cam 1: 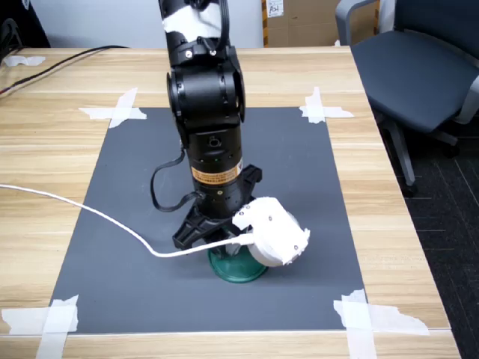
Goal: Grasp a white terminal and put it in the green lid.
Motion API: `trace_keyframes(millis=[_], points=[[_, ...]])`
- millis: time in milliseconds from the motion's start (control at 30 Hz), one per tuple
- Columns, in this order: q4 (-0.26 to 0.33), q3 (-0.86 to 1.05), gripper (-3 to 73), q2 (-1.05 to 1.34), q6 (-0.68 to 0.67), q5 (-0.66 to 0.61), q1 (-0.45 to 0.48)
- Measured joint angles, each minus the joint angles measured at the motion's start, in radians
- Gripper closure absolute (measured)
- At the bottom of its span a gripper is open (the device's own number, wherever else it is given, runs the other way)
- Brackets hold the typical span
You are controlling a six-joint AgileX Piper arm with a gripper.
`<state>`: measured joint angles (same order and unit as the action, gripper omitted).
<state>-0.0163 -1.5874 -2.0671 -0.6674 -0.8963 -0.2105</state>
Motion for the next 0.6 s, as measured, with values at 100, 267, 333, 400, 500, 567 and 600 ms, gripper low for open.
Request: trace_keyframes(millis=[100,267,333,400,500,567,600], points=[[0.004,0.0,18.7,0.021,0.017,0.025,0.0],[0.016,0.0,17.8,0.068,0.022,0.044,0.0],[0.016,0.004,17.8,0.105,0.031,0.047,0.0],[0.023,0.02,18.8,0.158,0.045,0.056,0.0],[0.024,0.066,26.1,0.257,0.076,0.099,0.002],[0.028,0.11,34.0,0.333,0.094,0.146,0.007],[0.03,0.13,37.7,0.365,0.102,0.166,0.009]])
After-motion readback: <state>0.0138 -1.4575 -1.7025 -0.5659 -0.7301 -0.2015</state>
